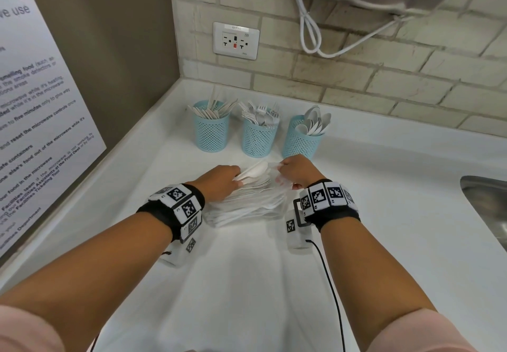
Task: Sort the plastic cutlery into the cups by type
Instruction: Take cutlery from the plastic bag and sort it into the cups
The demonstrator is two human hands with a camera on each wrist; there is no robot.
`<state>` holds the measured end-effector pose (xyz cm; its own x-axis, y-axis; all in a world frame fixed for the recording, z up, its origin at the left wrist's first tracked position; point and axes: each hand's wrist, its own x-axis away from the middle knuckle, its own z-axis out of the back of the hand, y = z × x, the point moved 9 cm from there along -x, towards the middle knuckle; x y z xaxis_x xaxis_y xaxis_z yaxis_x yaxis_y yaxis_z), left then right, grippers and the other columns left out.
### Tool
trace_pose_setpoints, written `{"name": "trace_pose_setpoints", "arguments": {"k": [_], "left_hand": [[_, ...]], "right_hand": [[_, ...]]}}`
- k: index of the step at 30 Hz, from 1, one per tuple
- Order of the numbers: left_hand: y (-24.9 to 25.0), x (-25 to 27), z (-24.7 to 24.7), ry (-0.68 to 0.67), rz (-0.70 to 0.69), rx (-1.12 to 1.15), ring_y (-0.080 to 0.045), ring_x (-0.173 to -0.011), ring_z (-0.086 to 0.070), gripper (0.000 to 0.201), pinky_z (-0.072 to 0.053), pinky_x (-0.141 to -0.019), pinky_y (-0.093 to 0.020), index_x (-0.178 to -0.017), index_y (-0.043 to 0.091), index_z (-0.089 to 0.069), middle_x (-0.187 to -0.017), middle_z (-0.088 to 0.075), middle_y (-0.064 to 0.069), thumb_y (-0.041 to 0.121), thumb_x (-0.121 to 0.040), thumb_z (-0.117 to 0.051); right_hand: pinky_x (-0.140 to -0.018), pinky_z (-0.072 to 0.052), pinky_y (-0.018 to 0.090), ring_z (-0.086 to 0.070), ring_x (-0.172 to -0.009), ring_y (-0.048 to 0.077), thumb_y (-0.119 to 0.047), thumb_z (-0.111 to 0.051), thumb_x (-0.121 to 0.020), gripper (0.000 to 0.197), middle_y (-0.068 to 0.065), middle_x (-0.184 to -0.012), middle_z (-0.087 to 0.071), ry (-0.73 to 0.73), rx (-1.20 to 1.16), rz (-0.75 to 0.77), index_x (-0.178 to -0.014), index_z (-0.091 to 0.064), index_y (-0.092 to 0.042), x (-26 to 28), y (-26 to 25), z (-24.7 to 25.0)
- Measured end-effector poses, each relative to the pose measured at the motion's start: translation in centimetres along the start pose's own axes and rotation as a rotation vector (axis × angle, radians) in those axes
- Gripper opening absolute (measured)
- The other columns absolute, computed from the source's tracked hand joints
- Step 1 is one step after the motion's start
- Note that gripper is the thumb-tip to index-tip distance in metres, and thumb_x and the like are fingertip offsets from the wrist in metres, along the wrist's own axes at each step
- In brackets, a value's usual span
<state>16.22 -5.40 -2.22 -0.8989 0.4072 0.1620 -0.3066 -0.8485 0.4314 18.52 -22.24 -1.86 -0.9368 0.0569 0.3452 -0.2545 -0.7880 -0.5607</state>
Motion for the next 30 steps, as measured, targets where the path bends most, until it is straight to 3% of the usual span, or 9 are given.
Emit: {"name": "trace_pose_setpoints", "arguments": {"k": [3, 6, 9, 12, 14, 18, 20, 23, 30], "left_hand": [[-0.7, 0.0, -0.1, -0.002, 0.048, 0.116, -0.020, -0.075, -0.047, 0.016, -0.036, -0.066, -0.028, -0.091, 0.010, -0.040, -0.087, -0.052, -0.006, 0.023, -0.099, -0.042], [-1.1, -0.3, -0.6, -0.007, 0.072, 0.309, -0.021, -0.081, -0.051, 0.016, -0.040, -0.068, -0.029, -0.097, 0.006, -0.043, -0.092, -0.055, -0.010, 0.021, -0.100, -0.039], [-0.8, -0.3, -0.3, 0.020, 0.060, 0.458, -0.015, -0.073, -0.050, 0.016, -0.041, -0.063, -0.023, -0.094, 0.008, -0.042, -0.080, -0.050, -0.001, 0.021, -0.101, -0.037], [-0.1, -0.4, 1.1, 0.107, 0.032, 0.558, -0.011, -0.064, -0.049, 0.018, -0.042, -0.063, -0.023, -0.091, 0.008, -0.049, -0.073, -0.050, 0.002, 0.021, -0.100, -0.040], [0.2, -0.5, 2.0, 0.168, 0.025, 0.673, -0.012, -0.063, -0.051, 0.020, -0.043, -0.063, -0.025, -0.095, 0.006, -0.057, -0.072, -0.053, 0.001, 0.021, -0.098, -0.045], [0.5, -0.7, 2.9, 0.222, 0.048, 0.949, -0.010, -0.066, -0.058, 0.021, -0.048, -0.056, -0.014, -0.107, 0.006, -0.062, -0.078, -0.061, 0.000, 0.021, -0.095, -0.054], [0.7, -0.7, 2.9, 0.204, 0.073, 1.078, -0.010, -0.069, -0.061, 0.022, -0.049, -0.054, -0.012, -0.109, 0.005, -0.062, -0.079, -0.062, -0.001, 0.020, -0.093, -0.057], [0.9, -0.5, 2.2, 0.143, 0.111, 1.277, -0.008, -0.064, -0.066, 0.023, -0.051, -0.053, -0.015, -0.109, 0.002, -0.062, -0.083, -0.065, -0.005, 0.017, -0.092, -0.058], [0.9, -0.2, 1.3, 0.027, 0.145, 1.508, -0.017, -0.072, -0.071, 0.018, -0.058, -0.069, -0.028, -0.102, 0.009, -0.063, -0.095, -0.069, -0.009, 0.017, -0.096, -0.048]], "right_hand": [[-0.072, -0.055, 0.032, -0.063, -0.080, 0.029, -0.007, -0.052, -0.088, 0.025, 0.013, -0.103, -0.065, -0.021, 0.028, 0.007, -0.110, -0.065, -0.004, 0.0, -0.2, -0.2], [-0.064, -0.054, 0.029, -0.064, -0.079, 0.029, -0.006, -0.049, -0.089, 0.028, 0.010, -0.099, -0.065, -0.019, 0.012, 0.007, -0.112, -0.065, -0.005, 0.0, -0.1, -0.2], [-0.061, -0.053, 0.026, -0.064, -0.081, 0.028, -0.010, -0.047, -0.091, 0.028, 0.007, -0.099, -0.060, -0.038, 0.047, 0.012, -0.115, -0.062, -0.004, 0.3, -0.3, -0.1], [-0.096, -0.045, 0.033, -0.056, -0.112, 0.025, -0.015, -0.052, -0.092, 0.036, 0.011, -0.125, -0.057, -0.015, 0.098, 0.122, -0.127, -0.055, -0.007, 0.5, -1.8, 0.5], [-0.102, -0.038, 0.030, -0.050, -0.122, 0.021, -0.012, -0.053, -0.092, 0.038, 0.009, -0.133, -0.055, 0.040, -0.059, 0.244, -0.130, -0.053, -0.009, 0.8, -3.7, 1.3], [-0.073, -0.044, 0.025, -0.061, -0.093, 0.015, -0.024, -0.043, -0.098, 0.028, 0.000, -0.096, -0.065, 0.021, -0.667, 0.205, -0.119, -0.059, -0.013, 1.6, -5.6, 2.4], [-0.066, -0.043, 0.023, -0.062, -0.076, 0.009, -0.031, -0.047, -0.097, 0.024, -0.005, -0.085, -0.064, -0.011, -0.700, 0.220, -0.112, -0.060, -0.017, 1.8, -6.2, 2.4], [-0.056, -0.045, 0.015, -0.058, -0.064, 0.005, -0.017, -0.055, -0.094, 0.017, -0.004, -0.080, -0.065, 0.036, -0.652, 0.272, -0.109, -0.060, -0.012, 1.8, -6.3, 2.6], [-0.050, -0.048, 0.014, -0.057, -0.060, 0.009, -0.009, -0.056, -0.093, 0.004, 0.001, -0.076, -0.064, 0.056, -0.745, 0.226, -0.095, -0.059, -0.011, 1.4, -5.4, 2.0]]}}
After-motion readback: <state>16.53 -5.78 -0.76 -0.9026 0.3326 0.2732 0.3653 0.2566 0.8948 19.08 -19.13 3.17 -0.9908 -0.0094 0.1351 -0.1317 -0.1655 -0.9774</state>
